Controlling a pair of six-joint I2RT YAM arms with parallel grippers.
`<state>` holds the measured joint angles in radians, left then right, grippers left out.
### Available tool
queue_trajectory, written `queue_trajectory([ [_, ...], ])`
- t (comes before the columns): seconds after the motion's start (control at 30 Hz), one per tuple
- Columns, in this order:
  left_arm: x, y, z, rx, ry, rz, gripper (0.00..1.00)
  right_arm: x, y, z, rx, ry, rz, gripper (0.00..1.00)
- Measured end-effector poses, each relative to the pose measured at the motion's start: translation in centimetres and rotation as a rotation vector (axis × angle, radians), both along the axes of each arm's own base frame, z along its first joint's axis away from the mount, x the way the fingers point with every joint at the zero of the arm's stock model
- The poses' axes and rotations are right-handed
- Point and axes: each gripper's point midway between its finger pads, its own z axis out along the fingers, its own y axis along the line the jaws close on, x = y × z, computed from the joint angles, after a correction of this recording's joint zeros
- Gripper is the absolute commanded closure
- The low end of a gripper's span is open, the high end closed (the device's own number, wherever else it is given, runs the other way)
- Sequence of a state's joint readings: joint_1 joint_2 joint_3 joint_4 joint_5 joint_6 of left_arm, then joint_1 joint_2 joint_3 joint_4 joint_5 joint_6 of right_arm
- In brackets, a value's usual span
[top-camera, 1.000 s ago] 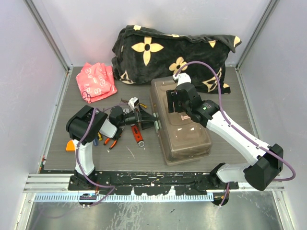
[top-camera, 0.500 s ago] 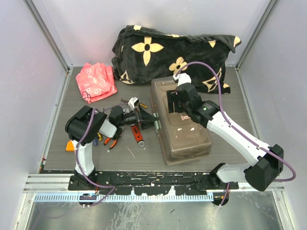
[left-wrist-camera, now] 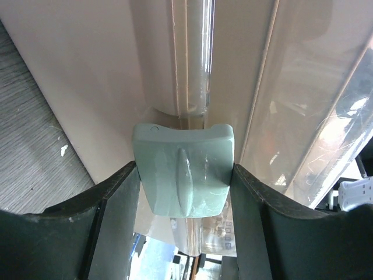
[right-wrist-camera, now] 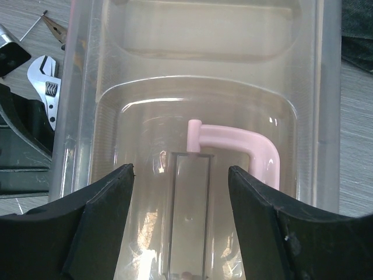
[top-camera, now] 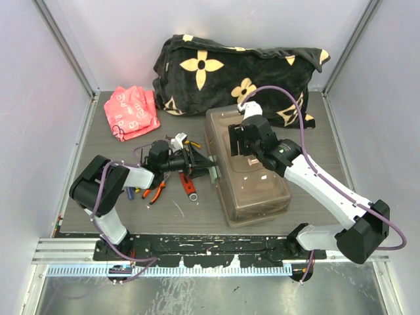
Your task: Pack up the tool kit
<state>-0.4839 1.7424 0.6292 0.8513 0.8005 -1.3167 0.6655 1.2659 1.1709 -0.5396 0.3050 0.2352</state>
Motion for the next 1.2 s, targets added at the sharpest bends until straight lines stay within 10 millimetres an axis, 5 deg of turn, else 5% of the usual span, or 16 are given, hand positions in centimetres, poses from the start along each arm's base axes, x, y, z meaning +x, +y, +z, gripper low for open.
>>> queue_trajectory([
  [0.4, -0.5, 0.4, 1.1, 0.036, -0.008, 0.016, 1.00, -0.4, -0.2, 0.0, 0.013, -0.008, 0.001, 0.29],
  [0.63, -0.7, 0.5, 1.2, 0.039, -0.011, 0.022, 0.41, -0.5, -0.1, 0.0, 0.017, -0.008, 0.006, 0.29],
  [0.93, -0.6, 0.9, 2.1, 0.012, -0.018, 0.028, 0.15, -0.5, -0.1, 0.0, 0.023, -0.015, 0.007, 0.29],
  [1.07, -0.9, 1.6, 2.9, 0.000, -0.036, 0.030, 0.14, -0.5, -0.2, 0.0, 0.023, -0.015, 0.007, 0.28],
  [1.2, -0.8, 2.8, 5.9, -0.040, -0.116, 0.039, 0.14, -0.5, -0.2, 0.0, 0.023, -0.015, 0.007, 0.28],
])
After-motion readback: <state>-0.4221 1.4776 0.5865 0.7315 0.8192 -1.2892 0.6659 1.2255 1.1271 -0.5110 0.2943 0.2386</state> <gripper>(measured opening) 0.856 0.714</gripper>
